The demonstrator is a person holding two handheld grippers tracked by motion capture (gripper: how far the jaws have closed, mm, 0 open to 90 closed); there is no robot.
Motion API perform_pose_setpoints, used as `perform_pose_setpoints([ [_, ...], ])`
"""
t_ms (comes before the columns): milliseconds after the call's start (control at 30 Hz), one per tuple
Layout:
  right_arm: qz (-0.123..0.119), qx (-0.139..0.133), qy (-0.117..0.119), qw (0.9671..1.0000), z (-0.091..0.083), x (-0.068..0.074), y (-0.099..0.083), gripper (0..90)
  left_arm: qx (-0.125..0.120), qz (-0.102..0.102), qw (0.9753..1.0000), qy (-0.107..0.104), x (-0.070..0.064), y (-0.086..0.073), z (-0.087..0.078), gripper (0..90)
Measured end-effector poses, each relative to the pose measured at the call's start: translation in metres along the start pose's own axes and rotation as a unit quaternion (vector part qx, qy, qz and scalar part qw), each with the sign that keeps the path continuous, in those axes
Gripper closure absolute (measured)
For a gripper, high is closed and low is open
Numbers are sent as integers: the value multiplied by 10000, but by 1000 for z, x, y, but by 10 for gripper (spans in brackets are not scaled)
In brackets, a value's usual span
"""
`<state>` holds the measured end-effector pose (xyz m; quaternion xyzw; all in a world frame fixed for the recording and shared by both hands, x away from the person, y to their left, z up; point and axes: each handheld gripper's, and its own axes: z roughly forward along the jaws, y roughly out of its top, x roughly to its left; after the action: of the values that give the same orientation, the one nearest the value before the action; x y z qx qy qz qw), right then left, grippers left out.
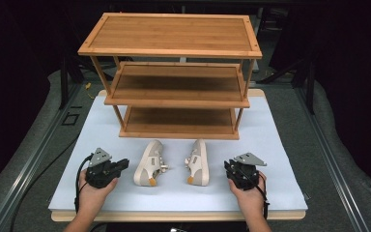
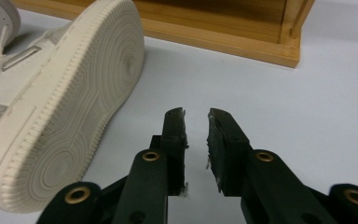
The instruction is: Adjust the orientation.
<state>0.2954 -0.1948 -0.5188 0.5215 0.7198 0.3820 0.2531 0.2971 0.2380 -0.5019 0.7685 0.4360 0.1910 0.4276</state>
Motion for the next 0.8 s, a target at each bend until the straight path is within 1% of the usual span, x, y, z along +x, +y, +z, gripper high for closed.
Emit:
perform_pose_setpoints([
  [67,5,19,-37,10000,-1,0,0,777,-19,9,10000,-41,-2,1,-2,895],
  [100,12,14,-74,10000,-2,-1,0,807,-43,32,9999,-103,-6,3,-4,897],
  [133,30,3,-92,10000,-2,-1,0,818,-72,39,9998,-162,-8,4,-5,897],
  [233,92,19,-80,9999,-2,-2,0,837,-104,109,9995,-275,-13,7,-4,899],
  [367,95,55,-59,9999,-1,-3,0,836,-13,249,9991,-354,-20,7,0,899],
  [433,124,39,-99,9999,-3,-3,-1,834,-7,258,9989,-380,-22,6,1,899],
  [467,150,30,-94,9998,-4,-3,-2,832,48,360,9986,-389,-25,5,3,899],
  [500,146,16,-75,9999,-4,-3,-2,831,111,464,9983,-341,-27,4,4,899],
  [533,134,5,-46,9999,-5,-2,-2,827,110,555,9980,-286,-28,4,5,899],
  [567,134,5,-46,9999,-5,-2,-2,827,110,555,9980,-286,-28,4,5,899],
  [600,125,-3,-25,9999,-5,-2,-2,827,146,608,9977,-266,-28,4,5,899],
  [633,87,-46,-72,9999,-6,0,-1,828,159,636,9976,-214,-28,4,5,900],
  [700,86,-69,-76,9999,-6,0,-1,832,179,610,9979,-136,-26,3,4,899],
  [800,106,-33,-68,9999,-6,1,-1,834,173,444,9988,-101,-19,1,3,899],
])
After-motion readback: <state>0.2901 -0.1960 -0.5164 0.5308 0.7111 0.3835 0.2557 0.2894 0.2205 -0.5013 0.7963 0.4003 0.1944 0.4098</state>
